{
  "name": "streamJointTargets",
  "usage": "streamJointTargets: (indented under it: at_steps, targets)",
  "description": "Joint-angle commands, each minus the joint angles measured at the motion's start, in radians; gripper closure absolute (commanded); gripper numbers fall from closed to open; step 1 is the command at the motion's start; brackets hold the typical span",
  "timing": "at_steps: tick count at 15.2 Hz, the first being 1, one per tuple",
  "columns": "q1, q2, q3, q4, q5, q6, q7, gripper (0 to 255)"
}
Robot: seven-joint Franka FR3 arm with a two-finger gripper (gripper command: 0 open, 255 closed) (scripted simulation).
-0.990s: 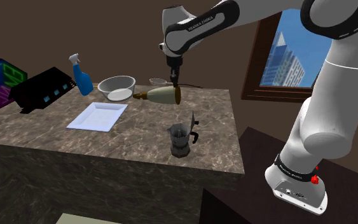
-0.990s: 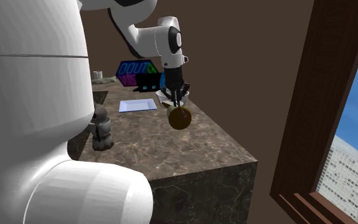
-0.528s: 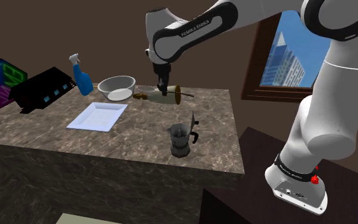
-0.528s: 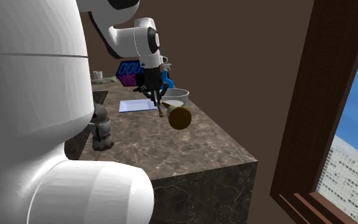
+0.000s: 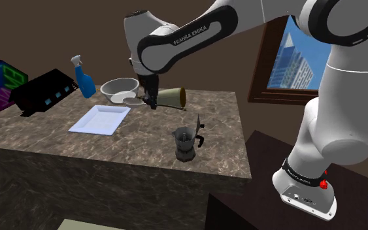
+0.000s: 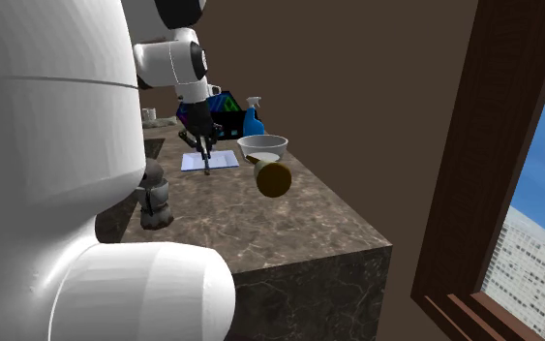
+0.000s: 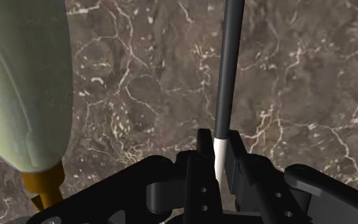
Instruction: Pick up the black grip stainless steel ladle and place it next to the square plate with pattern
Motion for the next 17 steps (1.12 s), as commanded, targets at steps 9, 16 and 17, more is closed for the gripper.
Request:
streamJointTargets:
  at_steps: [9, 16, 17]
  targets:
    - [0.136, 0.168, 0.073, 0.241, -0.035, -0.098, 0.207, 255]
    - [0.165, 0.226, 0.081, 0.26, -0.049, -0.064, 0.252, 255]
    - [0.165, 0.229, 0.081, 0.251, -0.05, -0.052, 0.253, 255]
